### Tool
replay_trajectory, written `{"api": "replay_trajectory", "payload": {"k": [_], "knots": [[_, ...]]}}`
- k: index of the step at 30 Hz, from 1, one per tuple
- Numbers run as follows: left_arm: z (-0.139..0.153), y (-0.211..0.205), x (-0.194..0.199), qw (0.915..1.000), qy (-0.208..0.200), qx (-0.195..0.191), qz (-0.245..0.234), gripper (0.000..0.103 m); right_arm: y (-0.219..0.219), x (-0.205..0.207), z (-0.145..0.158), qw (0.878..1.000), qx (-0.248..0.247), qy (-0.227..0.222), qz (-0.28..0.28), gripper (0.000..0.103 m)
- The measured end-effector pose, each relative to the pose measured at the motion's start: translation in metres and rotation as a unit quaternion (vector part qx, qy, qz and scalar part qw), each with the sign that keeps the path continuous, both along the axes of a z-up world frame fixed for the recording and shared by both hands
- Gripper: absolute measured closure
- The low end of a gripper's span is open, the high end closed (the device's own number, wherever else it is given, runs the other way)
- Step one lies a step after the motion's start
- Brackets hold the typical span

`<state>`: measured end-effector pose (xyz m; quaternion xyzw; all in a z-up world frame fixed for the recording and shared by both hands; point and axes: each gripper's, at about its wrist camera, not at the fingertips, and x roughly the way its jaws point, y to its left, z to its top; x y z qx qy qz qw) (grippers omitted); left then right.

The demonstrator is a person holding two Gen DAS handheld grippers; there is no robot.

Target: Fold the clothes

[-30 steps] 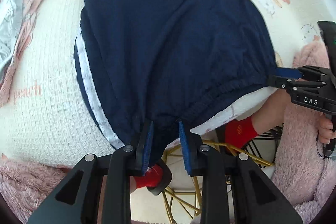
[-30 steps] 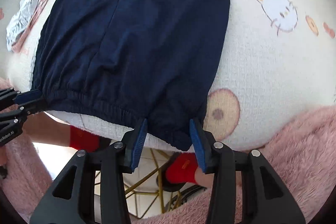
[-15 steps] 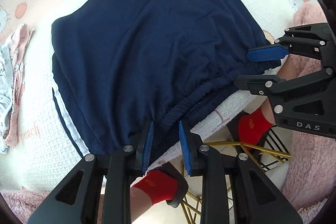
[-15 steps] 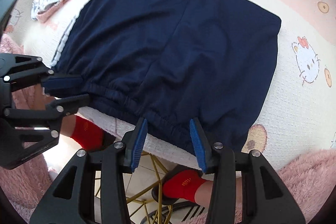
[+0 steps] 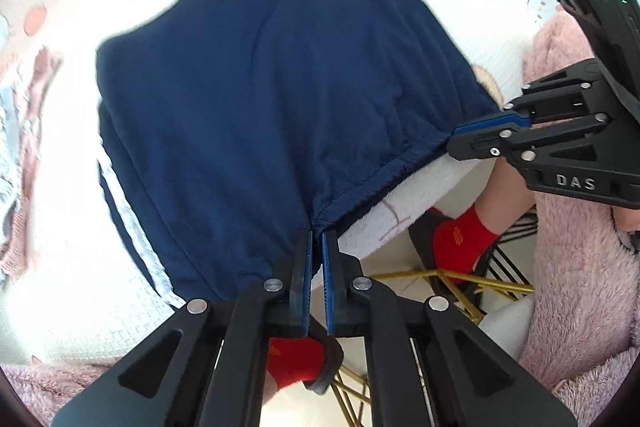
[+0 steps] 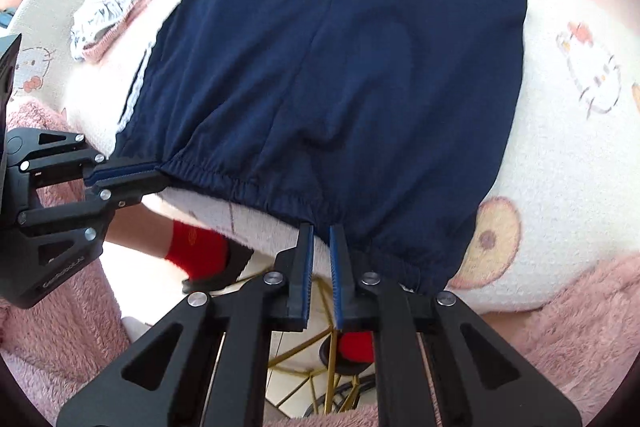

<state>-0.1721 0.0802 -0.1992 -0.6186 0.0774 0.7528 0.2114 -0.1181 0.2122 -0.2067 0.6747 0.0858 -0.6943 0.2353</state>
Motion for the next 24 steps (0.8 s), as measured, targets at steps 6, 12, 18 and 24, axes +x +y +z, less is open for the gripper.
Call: {"api": "replay_trajectory", "payload": {"k": [6,12,18,24], "knots": [[0.016,-0.035,-0.002,0.9951,-0.019,0.077,0.058,0.088,0.061,0.009,0.025,0.998,-0.059,-0.011,-0.026,0.081],[0.013,-0.08,-0.014,0.9853,-0.039,0.087,0.142,0.088,0.075,-0.009,0.044,0.994,-0.057,0.044,-0.088,0.081],[-0.005,-0.079,-0.011,0.9885,-0.063,0.002,0.137,0.088,0.09,-0.012,0.045,0.99,-0.073,0.005,-0.122,0.08],[0.0,-0.091,-0.013,0.9855,-0.063,-0.006,0.157,0.088,0.1,-0.016,0.048,0.982,-0.088,0.004,-0.167,0.079]]}}
